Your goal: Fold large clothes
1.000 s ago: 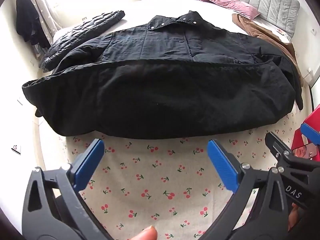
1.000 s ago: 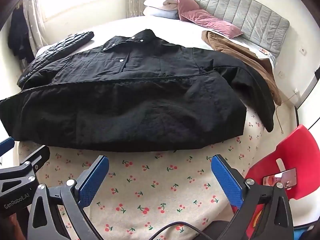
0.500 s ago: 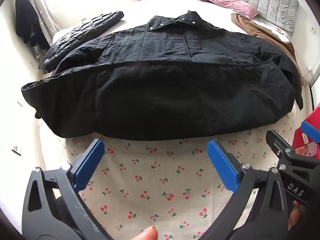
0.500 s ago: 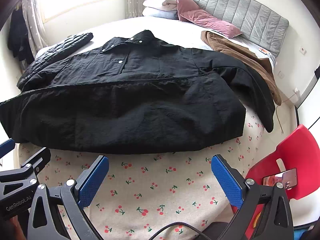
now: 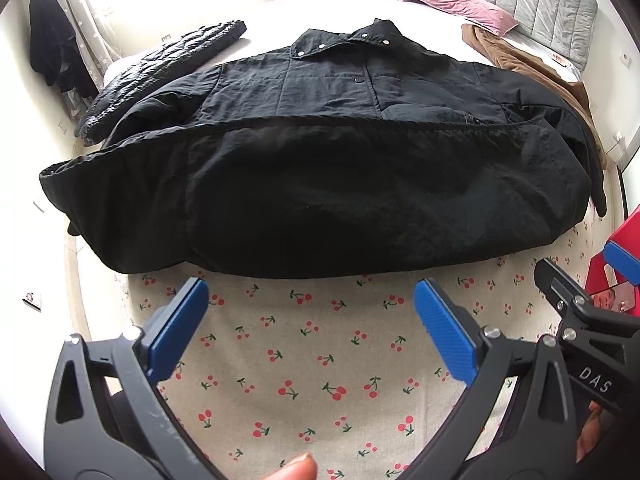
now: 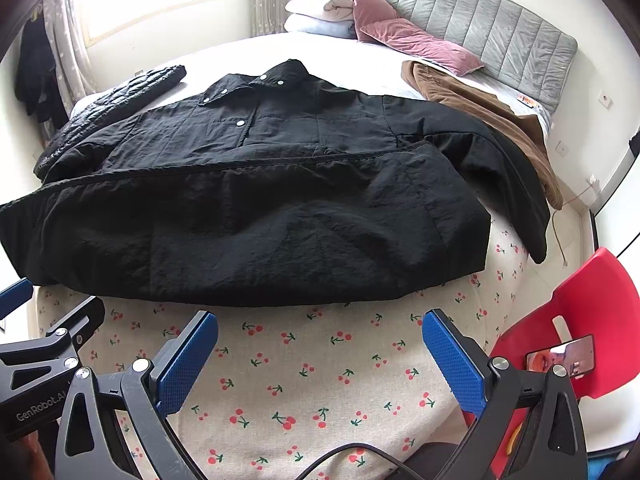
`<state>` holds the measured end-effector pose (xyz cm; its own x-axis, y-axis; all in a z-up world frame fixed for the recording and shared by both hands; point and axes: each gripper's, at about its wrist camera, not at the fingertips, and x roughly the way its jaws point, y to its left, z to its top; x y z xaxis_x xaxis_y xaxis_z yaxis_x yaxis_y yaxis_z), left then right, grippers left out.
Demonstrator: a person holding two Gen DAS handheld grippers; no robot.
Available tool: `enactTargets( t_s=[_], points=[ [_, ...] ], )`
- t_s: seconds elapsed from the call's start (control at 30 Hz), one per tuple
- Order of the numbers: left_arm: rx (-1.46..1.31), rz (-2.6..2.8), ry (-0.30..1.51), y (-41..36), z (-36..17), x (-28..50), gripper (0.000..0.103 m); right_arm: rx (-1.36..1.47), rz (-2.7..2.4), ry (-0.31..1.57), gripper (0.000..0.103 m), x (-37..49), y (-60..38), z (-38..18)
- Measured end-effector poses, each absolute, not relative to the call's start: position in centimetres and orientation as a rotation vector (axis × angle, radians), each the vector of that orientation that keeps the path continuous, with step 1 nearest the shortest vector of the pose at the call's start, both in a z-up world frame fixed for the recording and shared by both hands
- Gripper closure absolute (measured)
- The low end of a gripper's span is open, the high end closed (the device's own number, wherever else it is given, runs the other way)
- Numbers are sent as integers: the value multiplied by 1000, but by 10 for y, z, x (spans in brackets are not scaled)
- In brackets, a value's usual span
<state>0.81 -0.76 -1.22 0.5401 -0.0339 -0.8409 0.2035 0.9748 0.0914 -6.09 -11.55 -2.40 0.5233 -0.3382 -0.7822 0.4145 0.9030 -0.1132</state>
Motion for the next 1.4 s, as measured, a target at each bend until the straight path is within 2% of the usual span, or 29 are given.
enactTargets(
  t_s=[1.4],
  points=[
    [215, -131, 970, -8, -5, 14, 1, 88, -447, 915, 0, -57, -118, -21]
  ],
)
